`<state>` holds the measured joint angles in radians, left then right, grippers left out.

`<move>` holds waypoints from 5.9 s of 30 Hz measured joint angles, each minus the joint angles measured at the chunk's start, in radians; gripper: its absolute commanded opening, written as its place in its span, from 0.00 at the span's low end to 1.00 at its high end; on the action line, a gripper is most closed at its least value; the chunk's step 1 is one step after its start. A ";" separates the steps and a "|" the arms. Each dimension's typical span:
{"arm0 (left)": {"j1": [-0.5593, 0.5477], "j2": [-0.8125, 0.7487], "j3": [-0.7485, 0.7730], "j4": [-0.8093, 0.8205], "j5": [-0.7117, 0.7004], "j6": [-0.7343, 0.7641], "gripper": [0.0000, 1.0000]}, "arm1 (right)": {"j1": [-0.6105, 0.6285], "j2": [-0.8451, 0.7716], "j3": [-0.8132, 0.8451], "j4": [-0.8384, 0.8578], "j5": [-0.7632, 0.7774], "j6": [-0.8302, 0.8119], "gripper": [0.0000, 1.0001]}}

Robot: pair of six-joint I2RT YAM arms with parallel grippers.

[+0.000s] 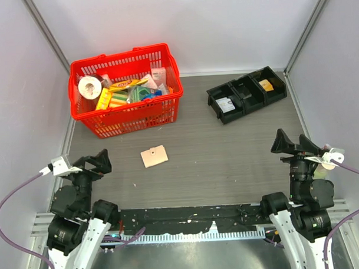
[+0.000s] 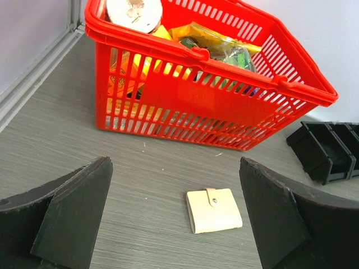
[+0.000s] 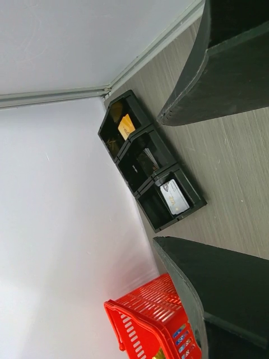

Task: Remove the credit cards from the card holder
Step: Move the card holder to the center of the board, then pick up the card holder from the center of the board.

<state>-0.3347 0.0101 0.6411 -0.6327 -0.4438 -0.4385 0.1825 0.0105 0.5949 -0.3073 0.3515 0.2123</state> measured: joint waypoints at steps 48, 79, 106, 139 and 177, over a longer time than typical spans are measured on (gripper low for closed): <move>-0.119 1.043 -0.348 0.772 0.148 -0.446 0.66 | 0.092 0.000 -0.032 0.000 0.047 0.027 0.84; -0.272 1.499 0.043 0.661 0.649 0.019 0.80 | 0.100 0.395 0.130 -0.119 -0.204 0.075 0.88; -0.312 0.594 -0.329 0.359 0.295 -0.602 0.81 | 0.529 1.480 0.364 -0.112 -0.454 0.014 0.69; -0.346 1.024 -0.369 0.712 0.386 -0.754 0.71 | 0.784 1.663 0.532 -0.198 -0.296 0.060 0.55; -0.525 1.178 -0.332 0.816 0.287 -0.904 0.56 | 0.820 1.779 0.536 -0.106 -0.266 0.058 0.30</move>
<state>-0.8597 1.1885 0.3092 0.1829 -0.1570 -1.3422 1.0023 1.7897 1.1309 -0.4137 0.0853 0.2703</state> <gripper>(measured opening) 0.575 0.412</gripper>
